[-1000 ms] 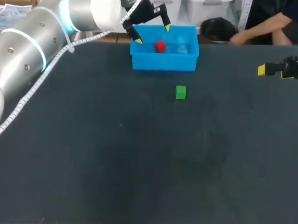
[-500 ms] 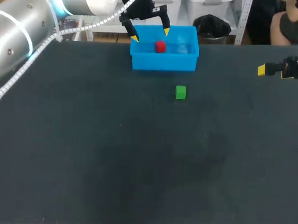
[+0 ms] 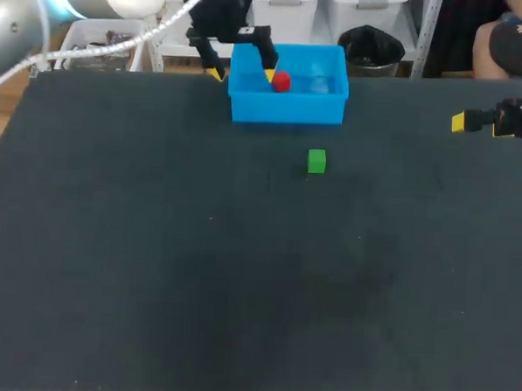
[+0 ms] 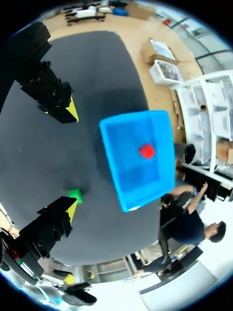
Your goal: Use the left arm to pick the red cube and place it into the blue plastic box first, then use the right arm to grasp the green cube and put it into the same blue plastic box after the first action is fully finished.
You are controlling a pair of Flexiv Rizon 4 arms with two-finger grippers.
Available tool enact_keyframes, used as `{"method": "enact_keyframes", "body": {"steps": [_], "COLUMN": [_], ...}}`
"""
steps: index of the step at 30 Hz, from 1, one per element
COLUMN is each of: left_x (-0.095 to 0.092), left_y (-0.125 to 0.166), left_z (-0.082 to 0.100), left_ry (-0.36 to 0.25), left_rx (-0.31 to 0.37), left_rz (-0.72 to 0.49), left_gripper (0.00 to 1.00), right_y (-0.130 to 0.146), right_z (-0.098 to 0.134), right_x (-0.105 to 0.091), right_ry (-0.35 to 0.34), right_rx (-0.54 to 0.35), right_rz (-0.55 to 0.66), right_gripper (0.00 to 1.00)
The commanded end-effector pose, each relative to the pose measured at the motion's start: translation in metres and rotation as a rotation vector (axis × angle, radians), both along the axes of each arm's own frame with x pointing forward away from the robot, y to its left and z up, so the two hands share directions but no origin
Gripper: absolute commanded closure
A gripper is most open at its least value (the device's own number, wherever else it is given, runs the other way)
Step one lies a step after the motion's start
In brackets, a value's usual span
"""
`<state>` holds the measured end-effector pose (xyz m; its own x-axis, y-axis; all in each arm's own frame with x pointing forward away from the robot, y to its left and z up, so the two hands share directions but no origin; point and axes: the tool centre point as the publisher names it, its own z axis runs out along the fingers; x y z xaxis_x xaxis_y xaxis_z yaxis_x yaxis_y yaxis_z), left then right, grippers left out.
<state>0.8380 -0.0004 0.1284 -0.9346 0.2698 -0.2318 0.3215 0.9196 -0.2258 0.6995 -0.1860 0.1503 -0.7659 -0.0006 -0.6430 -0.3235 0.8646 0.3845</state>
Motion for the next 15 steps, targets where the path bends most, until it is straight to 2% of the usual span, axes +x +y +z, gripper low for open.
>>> {"method": "enact_keyframes", "body": {"steps": [1, 5, 11, 15], "left_x": [-0.032, -0.039, -0.051, -0.057], "left_y": [0.022, 0.034, 0.044, 0.048], "left_z": [-0.004, -0.005, -0.005, -0.001], "left_ry": [-0.07, -0.072, -0.074, -0.066], "left_rx": [-0.048, -0.058, -0.061, -0.09], "left_rz": [-0.016, -0.069, -0.215, -0.294], "left_gripper": [0.0, 0.0, 0.0, 0.0], "right_y": [0.0, 0.0, 0.0, 0.0], "right_z": [0.0, 0.0, 0.0, 0.0], "right_x": [0.0, 0.0, 0.0, 0.0], "right_ry": [0.0, 0.0, 0.0, 0.0], "right_rx": [0.0, 0.0, 0.0, 0.0], "right_rz": [0.0, 0.0, 0.0, 0.0], "right_gripper": [0.0, 0.0, 0.0, 0.0]}}
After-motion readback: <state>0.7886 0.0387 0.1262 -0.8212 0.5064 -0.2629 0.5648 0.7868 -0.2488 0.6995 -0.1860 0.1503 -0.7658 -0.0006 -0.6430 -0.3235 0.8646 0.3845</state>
